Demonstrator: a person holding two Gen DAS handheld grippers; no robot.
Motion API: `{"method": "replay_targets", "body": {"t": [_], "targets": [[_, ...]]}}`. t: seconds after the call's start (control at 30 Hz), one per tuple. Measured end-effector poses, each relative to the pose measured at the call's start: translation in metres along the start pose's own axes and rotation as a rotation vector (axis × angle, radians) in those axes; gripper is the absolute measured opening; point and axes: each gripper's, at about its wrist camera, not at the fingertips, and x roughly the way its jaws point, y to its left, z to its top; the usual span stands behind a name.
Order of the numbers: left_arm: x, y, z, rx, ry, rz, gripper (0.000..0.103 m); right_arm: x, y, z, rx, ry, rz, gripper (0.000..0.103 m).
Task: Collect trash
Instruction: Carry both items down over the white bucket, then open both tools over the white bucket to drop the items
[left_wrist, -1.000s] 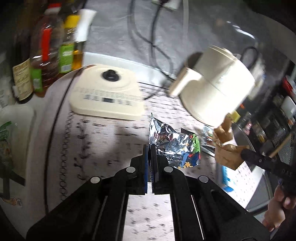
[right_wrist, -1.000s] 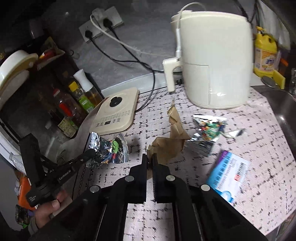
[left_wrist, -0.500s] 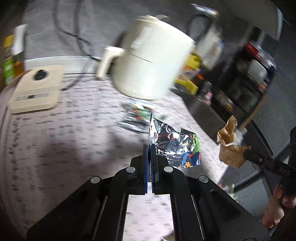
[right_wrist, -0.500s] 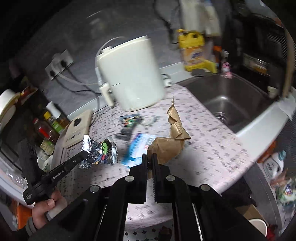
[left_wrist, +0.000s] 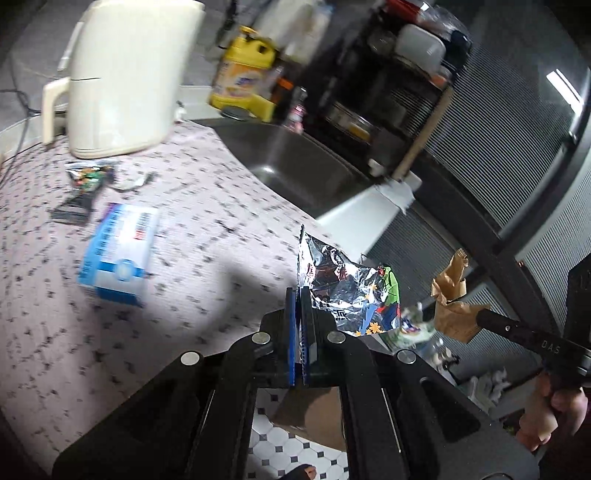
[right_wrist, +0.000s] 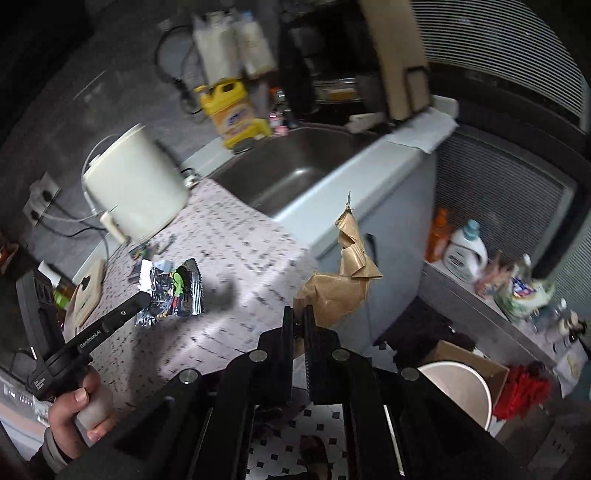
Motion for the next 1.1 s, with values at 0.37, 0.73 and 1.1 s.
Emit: {"method": "replay_targets", "body": {"t": [0.37, 0.73, 1.1], "targets": [[0.056, -0.08, -0.044, 0.095, 0.151, -0.064, 0.004, -0.023, -0.103, -0.05, 0.144, 0.059, -0.096, 0.006], [0.082, -0.11, -0.102, 0.084, 0.257, -0.048, 0.004, 0.002, -0.157, -0.105, 0.175, 0.231, -0.088, 0.013], [0.098, -0.123, -0.146, 0.053, 0.325, -0.004, 0.004, -0.007, -0.192, -0.125, 0.168, 0.253, -0.109, 0.046]]}}
